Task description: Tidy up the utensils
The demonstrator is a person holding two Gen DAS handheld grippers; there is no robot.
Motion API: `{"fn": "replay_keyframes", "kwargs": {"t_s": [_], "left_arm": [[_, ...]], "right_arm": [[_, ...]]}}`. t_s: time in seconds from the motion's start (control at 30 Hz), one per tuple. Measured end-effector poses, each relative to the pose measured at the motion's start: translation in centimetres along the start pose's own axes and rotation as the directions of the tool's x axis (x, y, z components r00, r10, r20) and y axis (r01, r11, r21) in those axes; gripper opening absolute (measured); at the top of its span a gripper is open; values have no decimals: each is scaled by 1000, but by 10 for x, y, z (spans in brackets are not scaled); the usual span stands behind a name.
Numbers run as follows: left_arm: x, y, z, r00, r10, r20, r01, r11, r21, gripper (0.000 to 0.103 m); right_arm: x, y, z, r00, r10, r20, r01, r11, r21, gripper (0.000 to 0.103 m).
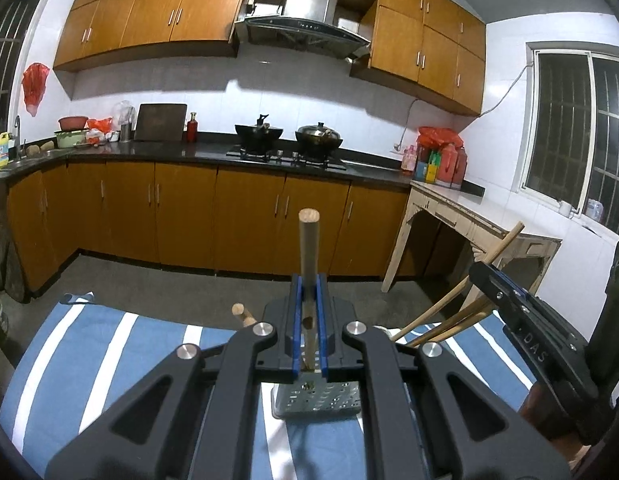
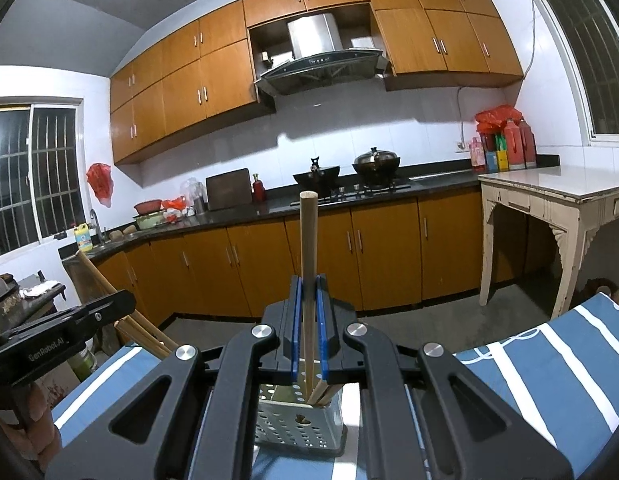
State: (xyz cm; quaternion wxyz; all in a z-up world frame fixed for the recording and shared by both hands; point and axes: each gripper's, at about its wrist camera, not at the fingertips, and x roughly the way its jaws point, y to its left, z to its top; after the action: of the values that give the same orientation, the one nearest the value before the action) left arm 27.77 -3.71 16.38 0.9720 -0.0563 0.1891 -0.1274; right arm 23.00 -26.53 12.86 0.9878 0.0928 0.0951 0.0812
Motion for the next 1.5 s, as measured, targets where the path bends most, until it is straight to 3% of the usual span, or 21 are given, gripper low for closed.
{"fn": "replay_keyframes", "kwargs": {"t_s": [0.37,0.43,0.5,0.63,0.87,1.1,1.3,1.5], "left_arm": [[5,2,-2,1000,-2,-27,2,1000,-5,8],[0,4,1,1000,-6,-23,6,1000,-13,14],[-9,6,3,1000,-5,-8,5,1000,-13,22],[-28,8,7,1000,-4,20,4,1000,-12,34],[-76,18,-3,998,14,54,-12,1000,-21,56],[-135,29,-53,996,73,56,-72,997,-10,84],[-170,32,-109,987,155,41,-156,987,27,99],[-192,23,-155,976,211,55,-215,975,62,99]], "right_arm": [[2,1,1,1000,-6,-16,6,1000,3,9],[-3,0,4,1000,5,-15,-5,1000,12,17],[-11,1,7,1000,-1,0,1,1000,9,42],[-27,0,12,1000,-2,25,1,1000,3,43],[-69,-4,13,999,-25,37,25,1000,0,67],[-119,-3,-19,999,-16,-36,16,1000,1,96],[-144,6,-62,994,-46,-101,44,999,-23,101],[-166,15,-107,985,-100,-143,93,994,-59,101]]}}
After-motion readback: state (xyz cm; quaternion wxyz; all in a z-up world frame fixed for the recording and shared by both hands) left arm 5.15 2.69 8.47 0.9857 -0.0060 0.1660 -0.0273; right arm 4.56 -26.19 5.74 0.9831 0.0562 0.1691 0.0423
